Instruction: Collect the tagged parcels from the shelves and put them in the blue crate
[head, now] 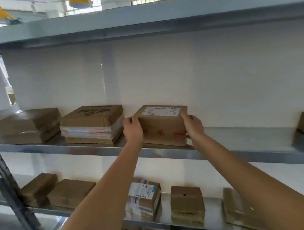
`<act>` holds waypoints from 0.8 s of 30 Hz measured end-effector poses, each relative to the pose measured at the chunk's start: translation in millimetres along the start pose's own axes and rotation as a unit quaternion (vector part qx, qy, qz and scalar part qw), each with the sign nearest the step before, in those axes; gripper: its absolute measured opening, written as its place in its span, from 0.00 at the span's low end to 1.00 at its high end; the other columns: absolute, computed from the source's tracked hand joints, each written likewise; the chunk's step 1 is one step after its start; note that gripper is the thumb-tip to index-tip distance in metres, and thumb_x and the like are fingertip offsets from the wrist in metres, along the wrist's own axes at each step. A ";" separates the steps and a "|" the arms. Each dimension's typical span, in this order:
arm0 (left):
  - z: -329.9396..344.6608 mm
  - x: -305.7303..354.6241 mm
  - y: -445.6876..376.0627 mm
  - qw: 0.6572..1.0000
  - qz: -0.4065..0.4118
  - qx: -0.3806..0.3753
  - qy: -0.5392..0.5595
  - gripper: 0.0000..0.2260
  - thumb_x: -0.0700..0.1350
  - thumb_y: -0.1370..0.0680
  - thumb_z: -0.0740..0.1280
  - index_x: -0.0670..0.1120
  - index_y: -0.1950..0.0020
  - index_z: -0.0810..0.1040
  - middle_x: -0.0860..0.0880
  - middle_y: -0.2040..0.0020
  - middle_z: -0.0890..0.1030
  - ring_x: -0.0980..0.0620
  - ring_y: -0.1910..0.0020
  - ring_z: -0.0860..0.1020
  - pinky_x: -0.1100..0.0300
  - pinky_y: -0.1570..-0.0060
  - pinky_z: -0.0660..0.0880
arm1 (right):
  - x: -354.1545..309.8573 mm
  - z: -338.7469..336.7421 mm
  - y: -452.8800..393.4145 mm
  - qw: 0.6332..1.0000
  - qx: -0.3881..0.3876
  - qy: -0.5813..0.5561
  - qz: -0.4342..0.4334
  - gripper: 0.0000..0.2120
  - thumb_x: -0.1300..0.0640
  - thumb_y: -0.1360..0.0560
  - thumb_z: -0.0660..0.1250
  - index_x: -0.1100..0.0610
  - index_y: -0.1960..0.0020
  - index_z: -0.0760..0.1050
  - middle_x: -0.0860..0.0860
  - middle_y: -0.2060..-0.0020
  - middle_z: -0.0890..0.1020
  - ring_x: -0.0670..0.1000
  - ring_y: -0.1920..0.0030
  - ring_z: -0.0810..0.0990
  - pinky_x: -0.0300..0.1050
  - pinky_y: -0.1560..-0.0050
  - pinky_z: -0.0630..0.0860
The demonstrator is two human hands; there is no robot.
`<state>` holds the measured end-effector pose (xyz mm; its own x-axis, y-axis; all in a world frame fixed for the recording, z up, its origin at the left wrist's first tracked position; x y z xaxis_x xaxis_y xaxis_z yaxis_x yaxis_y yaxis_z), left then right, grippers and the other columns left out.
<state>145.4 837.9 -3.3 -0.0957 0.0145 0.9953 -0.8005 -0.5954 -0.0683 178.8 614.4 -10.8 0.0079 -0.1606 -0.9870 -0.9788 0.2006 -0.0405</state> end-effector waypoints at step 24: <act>24.4 -15.3 27.0 0.985 0.047 -0.164 -0.019 0.17 0.52 0.16 0.49 0.47 0.34 0.69 0.44 0.40 0.74 0.50 0.48 0.71 0.56 0.45 0.67 | 22.3 -31.4 19.1 0.999 -0.004 -0.032 -0.026 0.36 0.30 0.28 0.60 0.48 0.27 0.65 0.51 0.32 0.73 0.55 0.33 0.72 0.57 0.30 0.68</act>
<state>139.7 802.1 -18.6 -0.1614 -0.0627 0.9849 -0.9378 -0.3011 -0.1729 153.9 584.3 -28.7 0.0724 -0.1090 -0.9914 -0.9783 0.1855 -0.0919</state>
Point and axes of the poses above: each hand's wrist, its own y-axis away from the middle knuckle, its own z-axis out of the palm, x = y × z, the point moved 7 cm from there along -y, towards the middle knuckle
